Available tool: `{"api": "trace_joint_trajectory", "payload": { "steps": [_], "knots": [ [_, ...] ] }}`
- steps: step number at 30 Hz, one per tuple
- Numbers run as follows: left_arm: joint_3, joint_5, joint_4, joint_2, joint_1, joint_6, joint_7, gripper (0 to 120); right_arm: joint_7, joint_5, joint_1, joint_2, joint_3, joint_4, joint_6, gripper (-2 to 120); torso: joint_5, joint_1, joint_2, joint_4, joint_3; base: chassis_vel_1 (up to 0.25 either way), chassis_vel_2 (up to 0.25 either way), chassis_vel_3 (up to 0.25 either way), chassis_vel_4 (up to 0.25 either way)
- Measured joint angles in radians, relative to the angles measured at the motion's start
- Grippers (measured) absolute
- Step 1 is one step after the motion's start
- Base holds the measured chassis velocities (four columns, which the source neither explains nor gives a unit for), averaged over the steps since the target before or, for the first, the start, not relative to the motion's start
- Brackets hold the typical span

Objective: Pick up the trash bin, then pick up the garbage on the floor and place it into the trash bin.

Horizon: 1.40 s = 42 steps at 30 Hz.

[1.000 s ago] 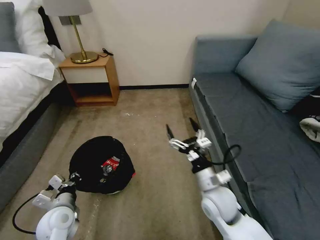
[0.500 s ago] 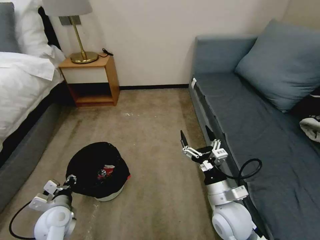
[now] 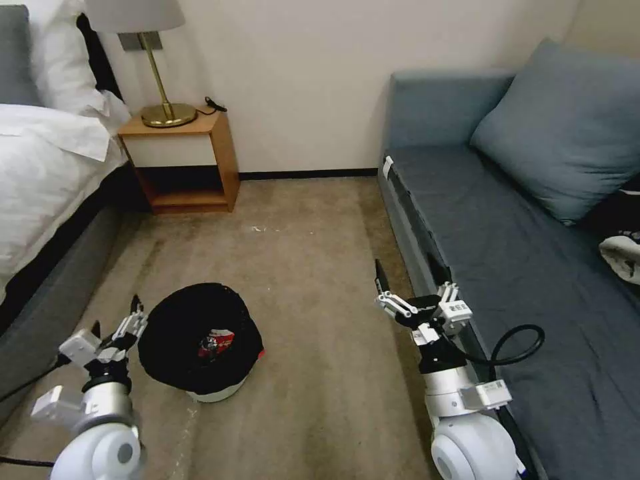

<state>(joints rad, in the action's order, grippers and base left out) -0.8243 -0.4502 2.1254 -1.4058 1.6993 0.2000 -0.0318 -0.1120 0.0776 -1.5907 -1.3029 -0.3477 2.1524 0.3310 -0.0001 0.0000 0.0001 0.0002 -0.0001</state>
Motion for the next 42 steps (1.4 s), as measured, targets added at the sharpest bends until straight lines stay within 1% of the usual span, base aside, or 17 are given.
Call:
{"api": "trace_joint_trajectory", "payload": {
  "steps": [1,2,4,6,7,8,9,10,11,13,14,15,17,18,20,42],
  "knots": [
    [0.0,0.0,0.0,0.0,0.0,0.0,0.0,100,0.0,0.0,0.0,0.0,0.0,0.0,0.0,100,0.0,0.0,0.0,0.0,0.0,0.0,0.0,0.0,0.0],
    [0.008,0.041,0.013,-0.003,0.01,0.019,-0.01,100,0.004,-0.015,-0.018,-0.01,-0.017,-0.006,0.009,100,0.0002,0.0,0.0,-0.0001,0.0,0.0,0.0,0.0,0.0],
    [0.034,0.11,0.035,-0.022,0.024,0.109,-0.026,100,-0.009,-0.04,-0.091,-0.044,-0.045,-0.014,0.02,100,0.0003,0.0,0.0,-0.0003,0.0,0.0,0.0,0.0,0.0],
    [0.038,0.124,0.035,-0.027,0.024,0.121,-0.028,100,-0.015,-0.044,-0.111,-0.053,-0.048,-0.015,0.021,100,0.0002,0.0,0.0,-0.0003,0.0,0.0,0.0,0.0,0.0],
    [0.045,0.164,0.034,-0.038,0.024,0.142,-0.033,100,-0.035,-0.062,-0.148,-0.071,-0.052,-0.02,0.028,100,0.0001,0.0,0.0,-0.0004,0.0,0.0,0.0,0.0,0.0],
    [0.046,0.168,0.034,-0.039,0.024,0.144,-0.033,100,-0.036,-0.063,-0.15,-0.072,-0.052,-0.021,0.028,100,0.0001,0.0,0.0,-0.0004,0.0,0.0,0.0,0.0,0.0],
    [0.05,0.204,0.022,-0.049,0.025,0.162,-0.037,100,-0.057,-0.087,-0.176,-0.087,-0.057,-0.034,0.038,100,0.0001,0.0,0.0,-0.0004,0.0,0.0,0.0,0.0,0.0],
    [0.05,0.204,0.022,-0.049,0.025,0.162,-0.037,100,-0.057,-0.087,-0.176,-0.087,-0.057,-0.034,0.038,100,0.0001,0.0,0.0,-0.0004,0.0,0.0,0.0,0.0,0.0],
    [0.052,0.241,-0.001,-0.06,0.029,0.182,-0.04,100,-0.071,-0.111,-0.192,-0.105,-0.066,-0.053,0.052,100,0.0,0.0,0.0,-0.0004,0.0,0.0,0.0,0.0,0.0],
    [0.052,0.243,-0.002,-0.061,0.029,0.183,-0.04,100,-0.072,-0.114,-0.194,-0.107,-0.067,-0.056,0.055,100,0.0,0.0,0.0,-0.0004,0.0,0.0,0.0,0.0,0.0],
    [0.048,0.267,-0.049,-0.076,0.044,0.23,-0.067,100,-0.072,-0.125,-0.199,-0.134,-0.082,-0.106,0.113,100,0.0,0.0,0.0,-0.0001,0.0,0.0,0.0,0.0,0.0],
    [0.045,0.267,-0.063,-0.078,0.046,0.246,-0.085,100,-0.063,-0.125,-0.197,-0.141,-0.086,-0.123,0.133,100,0.0,0.0,0.0,-0.0002,0.0,0.0,0.0,0.0,0.0],
    [0.045,0.267,-0.065,-0.079,0.047,0.248,-0.088,100,-0.06,-0.125,-0.196,-0.143,-0.087,-0.128,0.139,100,0.0,0.0,0.0,-0.0001,0.0,0.0,0.0,0.0,0.0],
    [0.038,0.267,-0.078,-0.081,0.052,0.257,-0.12,100,-0.035,-0.127,-0.191,-0.155,-0.09,-0.151,0.165,100,0.0001,0.0,0.0,-0.0001,0.0,0.0,0.0,0.0,0.0],
    [0.035,0.266,-0.08,-0.082,0.053,0.257,-0.128,100,-0.027,-0.129,-0.189,-0.158,-0.09,-0.155,0.171,100,0.0,0.0,0.0,-0.0001,0.0,0.0,0.0,0.0,0.0],
    [0.034,0.256,-0.08,-0.081,0.052,0.25,-0.126,100,-0.024,-0.126,-0.185,-0.155,-0.087,-0.155,0.169,100,0.0001,0.0,0.0,-0.0002,0.0,0.0,0.0,0.0,0.0]
  ]
}}
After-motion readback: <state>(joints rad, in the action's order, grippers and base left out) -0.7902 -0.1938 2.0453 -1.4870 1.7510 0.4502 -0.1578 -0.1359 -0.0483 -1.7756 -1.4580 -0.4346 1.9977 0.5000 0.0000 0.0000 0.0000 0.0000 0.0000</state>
